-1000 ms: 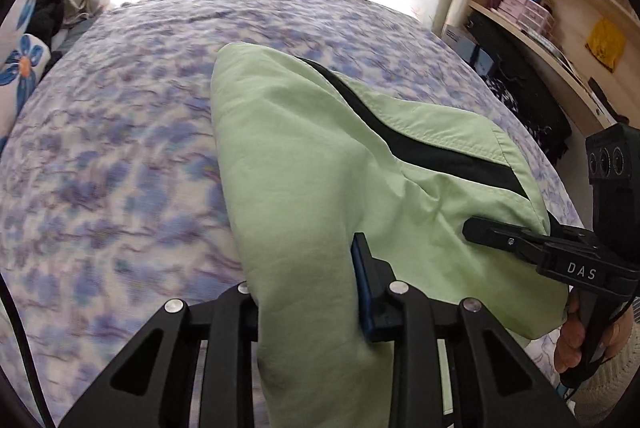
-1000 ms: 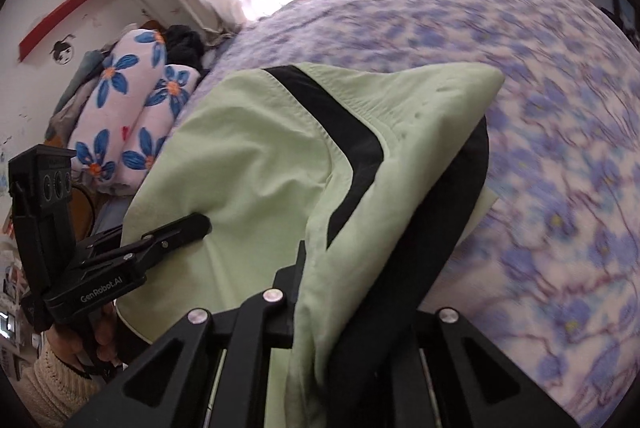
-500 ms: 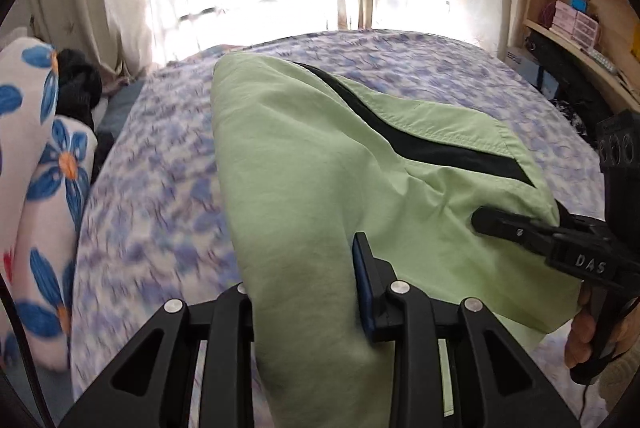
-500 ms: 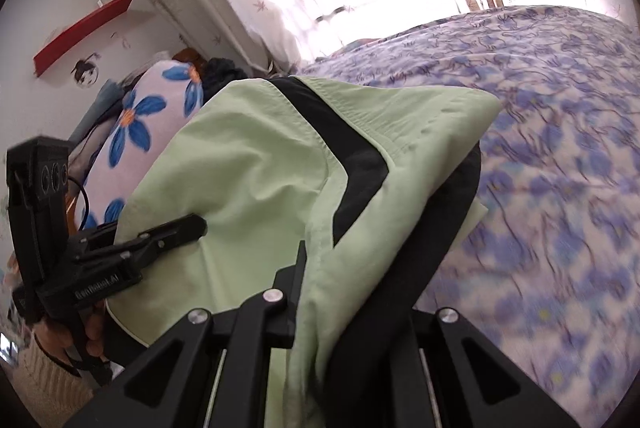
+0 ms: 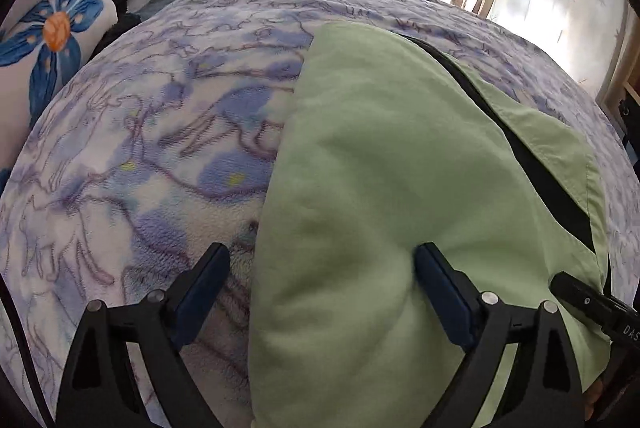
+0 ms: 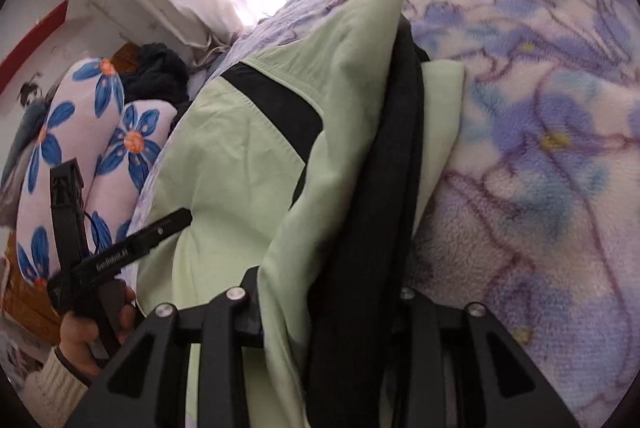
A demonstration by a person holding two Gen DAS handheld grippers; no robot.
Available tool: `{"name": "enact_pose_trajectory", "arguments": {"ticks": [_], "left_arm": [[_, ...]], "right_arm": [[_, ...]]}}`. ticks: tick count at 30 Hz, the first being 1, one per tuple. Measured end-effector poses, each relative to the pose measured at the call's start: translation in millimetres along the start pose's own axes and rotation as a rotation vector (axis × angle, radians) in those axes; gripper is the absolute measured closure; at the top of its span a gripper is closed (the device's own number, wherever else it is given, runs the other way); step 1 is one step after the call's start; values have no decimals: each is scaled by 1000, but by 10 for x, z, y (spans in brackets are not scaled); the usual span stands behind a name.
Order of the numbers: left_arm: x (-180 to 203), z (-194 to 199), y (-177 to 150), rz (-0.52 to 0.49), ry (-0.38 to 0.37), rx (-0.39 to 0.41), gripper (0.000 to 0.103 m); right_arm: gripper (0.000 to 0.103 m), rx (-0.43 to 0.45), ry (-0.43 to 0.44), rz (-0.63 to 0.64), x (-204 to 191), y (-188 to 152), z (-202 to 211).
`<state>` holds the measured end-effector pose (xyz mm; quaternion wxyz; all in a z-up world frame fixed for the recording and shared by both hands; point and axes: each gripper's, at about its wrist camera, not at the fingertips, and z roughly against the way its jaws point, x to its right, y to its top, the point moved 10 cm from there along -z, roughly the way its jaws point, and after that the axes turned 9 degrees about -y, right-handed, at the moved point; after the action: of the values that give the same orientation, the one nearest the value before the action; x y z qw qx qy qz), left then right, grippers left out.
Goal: Fold large clothes
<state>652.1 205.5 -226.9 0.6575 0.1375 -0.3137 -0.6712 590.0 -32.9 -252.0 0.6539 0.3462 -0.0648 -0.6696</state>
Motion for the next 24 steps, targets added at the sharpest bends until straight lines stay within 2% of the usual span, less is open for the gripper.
{"name": "enact_pose_trajectory", "arguments": {"ticks": [2, 5, 7, 8, 10, 12, 14, 15, 17, 18, 20, 23, 24], "left_arm": [[-13, 137, -1, -39, 56, 9, 12], [0, 425, 20, -120, 149, 41, 27], [3, 583, 19, -154, 184, 60, 46], [6, 641, 4, -162, 200, 65, 52], [21, 745, -75, -170, 204, 62, 73], [55, 820, -157, -165, 200, 61, 84], [80, 884, -230, -146, 183, 79, 85], [107, 910, -263, -136, 165, 88, 85], [148, 888, -333, -129, 139, 87, 85], [170, 864, -392, -128, 131, 75, 85], [147, 774, -519, -126, 148, 42, 85], [108, 759, -581, -114, 154, 55, 85], [99, 765, -588, -105, 153, 53, 83]], "right_arm": [[66, 11, -67, 73, -22, -4, 101], [66, 64, -153, 123, -35, 43, 361], [66, 100, -181, 109, -47, 132, 519], [66, 122, -219, 109, -45, 154, 592], [66, 165, -275, 123, -99, 224, 689], [66, 245, -366, 150, -146, 281, 822], [67, 315, -416, 178, -251, 304, 938], [67, 318, -395, 185, -300, 297, 956], [67, 267, -320, 206, -446, 207, 859], [67, 239, -308, 220, -490, 136, 800], [71, 182, -349, 262, -482, -10, 621], [79, 133, -448, 263, -218, -121, 466], [80, 122, -448, 250, -136, -135, 453]]}}
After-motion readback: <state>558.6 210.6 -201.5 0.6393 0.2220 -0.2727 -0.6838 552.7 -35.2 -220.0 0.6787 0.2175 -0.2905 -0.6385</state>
